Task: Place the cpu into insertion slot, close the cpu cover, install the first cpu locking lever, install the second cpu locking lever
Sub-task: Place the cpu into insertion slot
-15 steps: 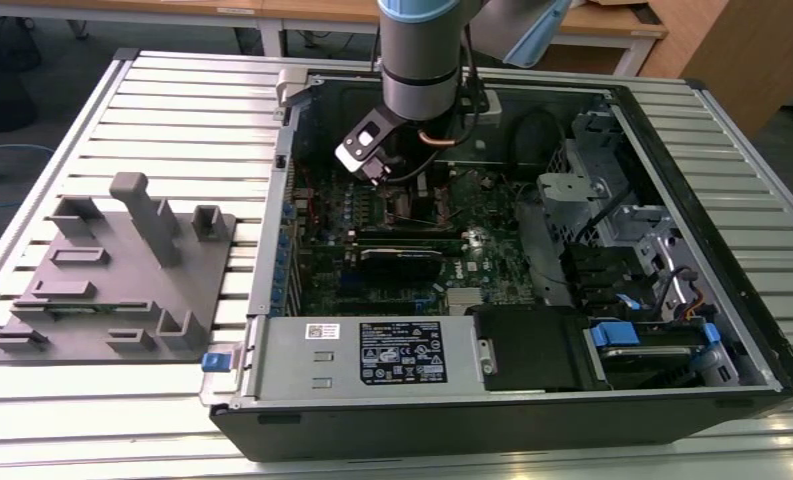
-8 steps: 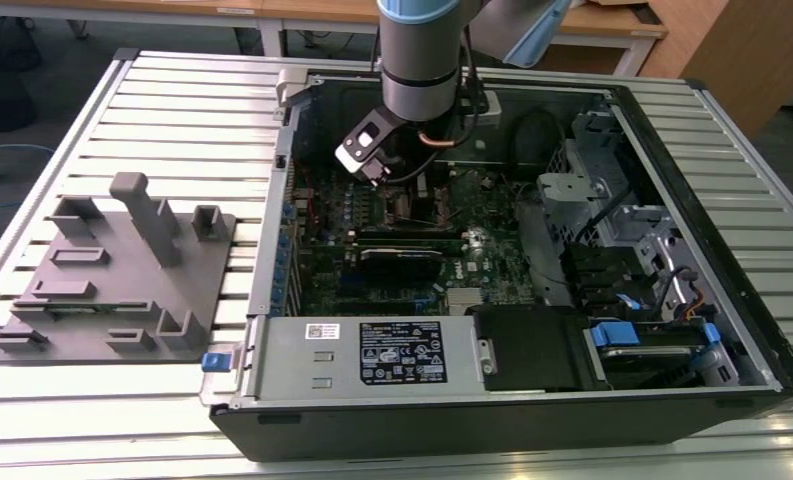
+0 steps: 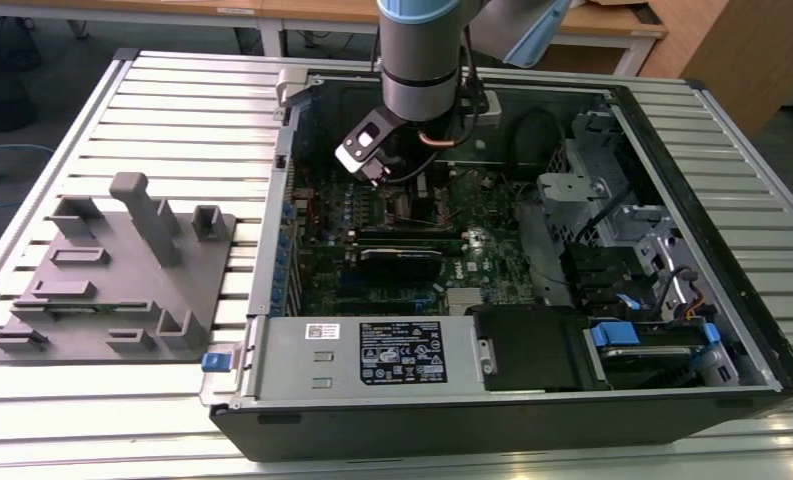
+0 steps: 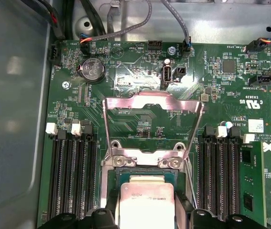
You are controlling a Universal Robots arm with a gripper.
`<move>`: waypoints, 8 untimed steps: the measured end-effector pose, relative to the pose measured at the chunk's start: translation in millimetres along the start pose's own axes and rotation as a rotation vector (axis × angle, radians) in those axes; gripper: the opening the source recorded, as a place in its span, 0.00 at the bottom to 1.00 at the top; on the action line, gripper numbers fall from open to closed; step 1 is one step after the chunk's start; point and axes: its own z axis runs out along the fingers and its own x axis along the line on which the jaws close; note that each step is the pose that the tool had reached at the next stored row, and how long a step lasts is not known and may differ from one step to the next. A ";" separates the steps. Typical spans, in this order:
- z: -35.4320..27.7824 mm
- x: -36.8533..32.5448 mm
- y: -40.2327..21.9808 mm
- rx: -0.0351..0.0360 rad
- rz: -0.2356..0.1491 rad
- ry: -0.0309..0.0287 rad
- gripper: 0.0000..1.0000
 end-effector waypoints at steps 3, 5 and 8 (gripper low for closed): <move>-0.7 -0.1 0.0 0.0002 0.000 -0.0002 0.54; -1.7 0.0 0.1 0.0002 0.000 -0.0004 0.54; -2.8 0.0 0.2 0.0003 0.000 -0.0004 0.54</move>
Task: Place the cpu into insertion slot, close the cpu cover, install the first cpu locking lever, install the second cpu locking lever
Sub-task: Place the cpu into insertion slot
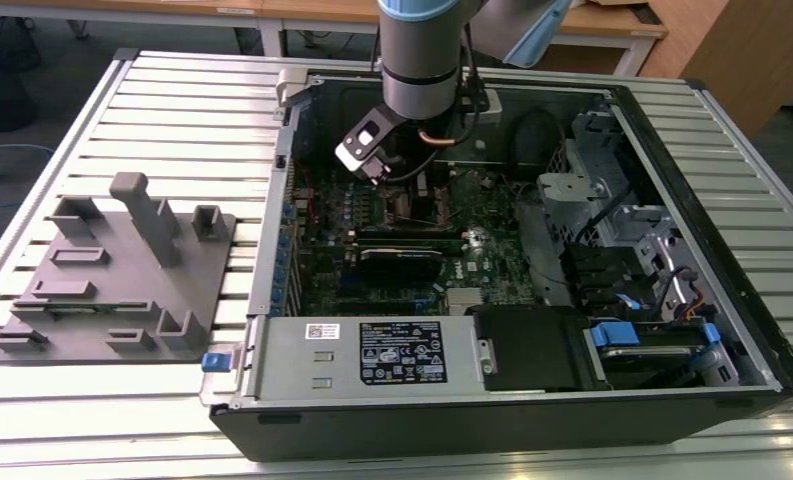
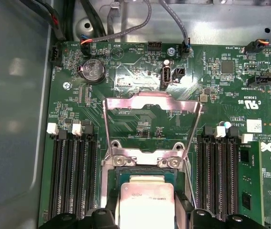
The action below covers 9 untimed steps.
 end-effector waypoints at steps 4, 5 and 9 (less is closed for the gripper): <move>0.0 -0.1 0.0 0.0000 0.011 -0.0014 0.54; 0.0 -0.1 -0.1 0.0000 0.014 -0.0016 0.54; 0.1 0.0 0.0 -0.0001 0.015 -0.0016 0.54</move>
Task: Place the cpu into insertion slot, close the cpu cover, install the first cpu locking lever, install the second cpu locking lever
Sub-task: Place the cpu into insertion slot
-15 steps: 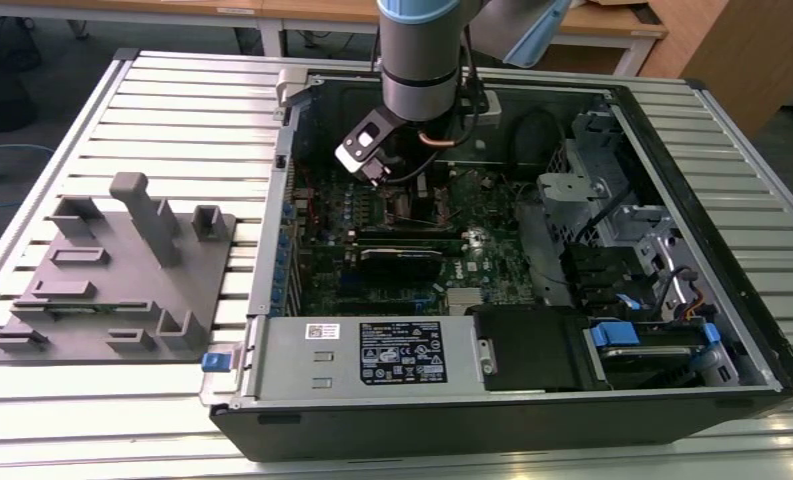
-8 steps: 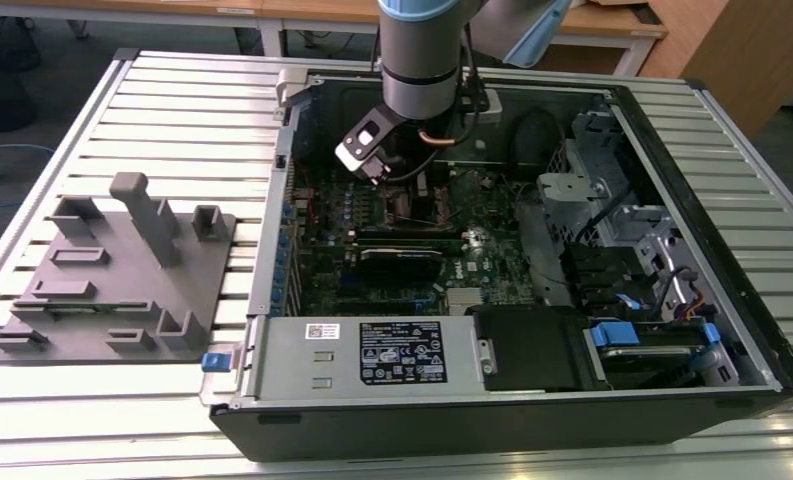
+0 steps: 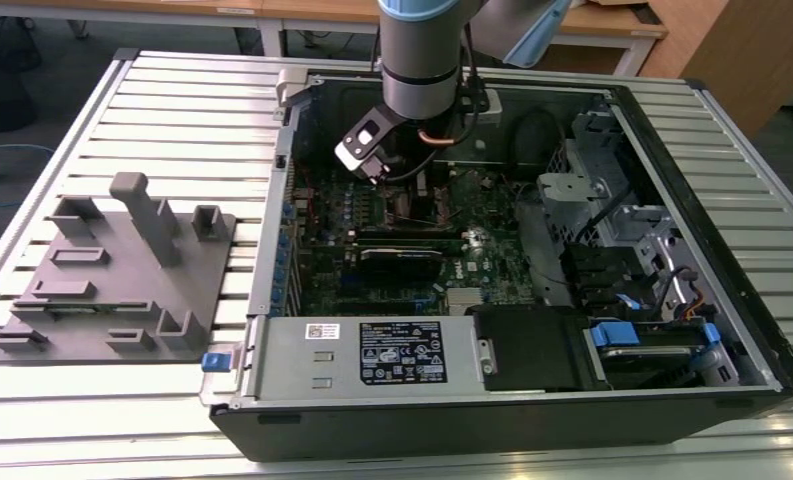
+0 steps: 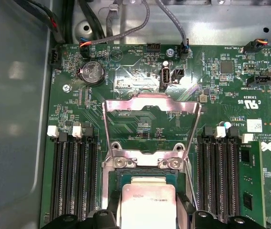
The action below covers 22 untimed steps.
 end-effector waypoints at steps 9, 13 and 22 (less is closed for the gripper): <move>1.0 0.0 -0.1 0.0000 0.000 -0.0001 0.54; 1.1 0.1 0.4 0.0000 0.000 -0.0001 0.54; 2.4 0.0 0.2 0.0001 0.000 -0.0001 0.54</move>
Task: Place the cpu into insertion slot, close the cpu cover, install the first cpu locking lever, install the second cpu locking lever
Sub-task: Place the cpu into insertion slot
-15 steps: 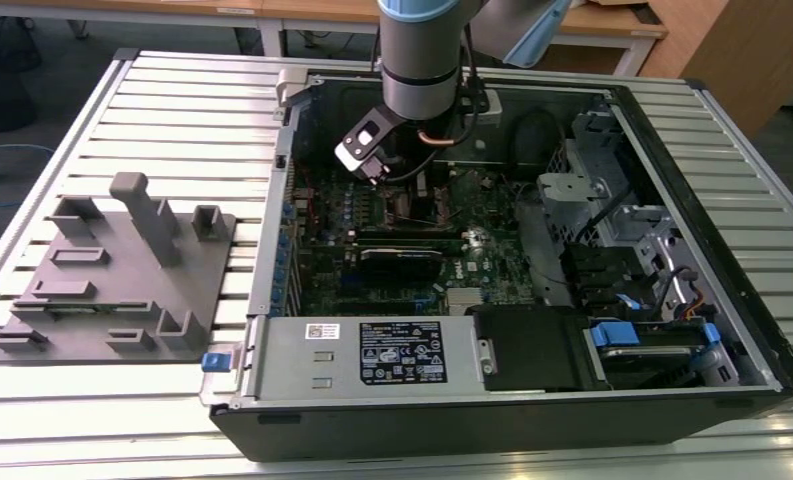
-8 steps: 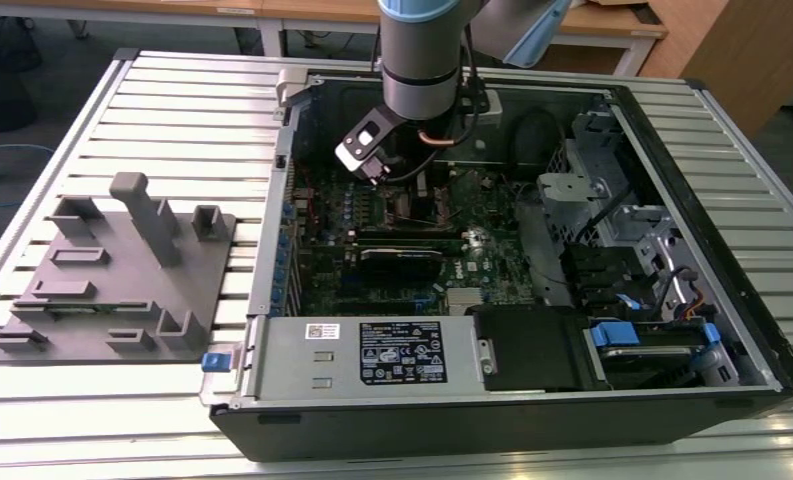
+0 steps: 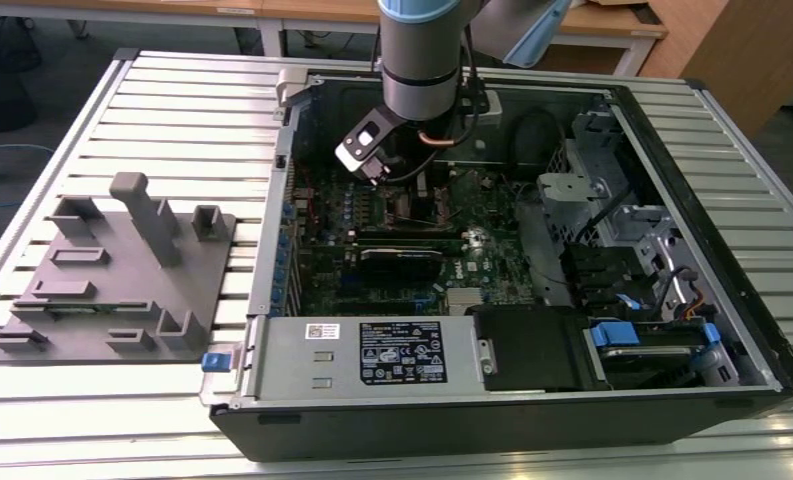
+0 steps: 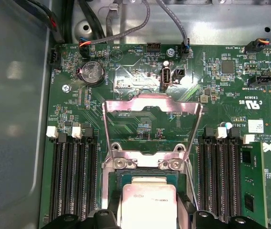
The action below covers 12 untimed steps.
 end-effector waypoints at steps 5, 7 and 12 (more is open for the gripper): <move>0.0 0.2 0.0 -0.0002 0.000 0.0001 0.54; -0.7 0.4 0.2 -0.0007 0.000 0.0010 0.54; -2.1 0.3 0.2 -0.0002 0.000 0.0002 0.54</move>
